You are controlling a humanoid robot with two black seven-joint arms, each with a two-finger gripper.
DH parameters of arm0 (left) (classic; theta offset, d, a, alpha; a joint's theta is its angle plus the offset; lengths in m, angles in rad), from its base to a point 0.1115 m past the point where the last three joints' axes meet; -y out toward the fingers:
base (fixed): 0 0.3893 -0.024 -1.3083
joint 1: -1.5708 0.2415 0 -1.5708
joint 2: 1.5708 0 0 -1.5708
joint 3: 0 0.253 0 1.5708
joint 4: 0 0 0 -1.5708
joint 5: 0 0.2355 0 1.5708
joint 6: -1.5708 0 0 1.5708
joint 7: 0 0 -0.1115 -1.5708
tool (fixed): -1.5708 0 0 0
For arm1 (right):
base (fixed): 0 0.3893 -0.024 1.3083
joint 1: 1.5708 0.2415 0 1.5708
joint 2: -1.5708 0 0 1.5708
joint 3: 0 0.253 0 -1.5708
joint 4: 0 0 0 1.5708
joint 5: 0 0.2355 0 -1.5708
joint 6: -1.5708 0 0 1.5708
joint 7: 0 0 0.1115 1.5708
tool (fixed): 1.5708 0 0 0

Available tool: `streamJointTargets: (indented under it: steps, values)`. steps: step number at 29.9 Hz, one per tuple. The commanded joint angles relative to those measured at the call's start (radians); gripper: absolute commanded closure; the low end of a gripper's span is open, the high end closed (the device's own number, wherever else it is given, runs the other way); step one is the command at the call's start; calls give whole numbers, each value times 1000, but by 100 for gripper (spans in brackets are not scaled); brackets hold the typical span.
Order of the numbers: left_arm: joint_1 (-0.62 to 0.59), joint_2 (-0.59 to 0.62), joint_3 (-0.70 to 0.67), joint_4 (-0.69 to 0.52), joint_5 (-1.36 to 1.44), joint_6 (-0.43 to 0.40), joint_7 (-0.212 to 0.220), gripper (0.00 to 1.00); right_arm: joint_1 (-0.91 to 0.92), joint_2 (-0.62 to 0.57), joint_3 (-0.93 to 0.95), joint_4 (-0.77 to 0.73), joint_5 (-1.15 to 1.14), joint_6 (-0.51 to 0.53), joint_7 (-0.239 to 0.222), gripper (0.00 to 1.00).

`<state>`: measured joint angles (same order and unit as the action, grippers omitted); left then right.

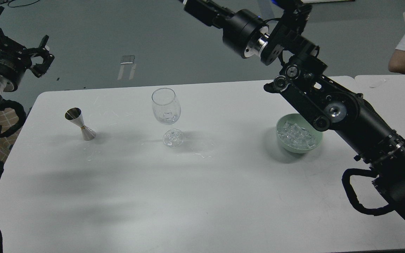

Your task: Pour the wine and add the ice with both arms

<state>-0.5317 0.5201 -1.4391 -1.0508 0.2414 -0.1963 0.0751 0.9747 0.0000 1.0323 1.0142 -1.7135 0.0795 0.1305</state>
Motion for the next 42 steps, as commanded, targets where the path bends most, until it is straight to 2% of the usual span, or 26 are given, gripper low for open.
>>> streamJointTargets:
  steps: [1, 7, 14, 18, 20, 25, 29, 32, 40, 42]
  values:
    - [2, 0, 6, 0, 4, -2, 2, 2, -16, -14, 110, 0, 105, 5, 0, 0]
    - [-7, 9, 9, 2, 18, -2, 5, 2, -27, -176, 189, 17, 417, -1, -2, 0]
    - [-2, -9, 11, 3, 33, -2, -17, 2, -36, -291, 241, 1, 716, 5, -2, 0]
    - [1, -72, 37, 6, 96, -2, -188, 2, -111, -308, 242, -2, 895, 5, -5, 0]
    - [1, -72, 48, 6, 101, -5, -213, 2, -140, -308, 242, -3, 958, 3, -5, 0]
    - [-4, -78, 100, 29, 98, -20, -209, 2, -192, -307, 244, -65, 1210, 2, -3, 0]
    - [-4, -80, 98, 47, 96, -25, -193, 2, -220, -304, 261, -91, 1284, -1, 8, 0]
    - [-5, -97, 97, 54, 91, -26, -167, 2, -258, -290, 326, -89, 1293, 6, 8, 0]
    - [-8, -123, 98, 58, 98, -23, -166, 2, -252, -209, 364, -195, 1292, 19, 9, 0]
    - [-22, -127, 98, 80, 99, -25, -167, 2, -219, -186, 356, -249, 1292, 63, 9, 0]
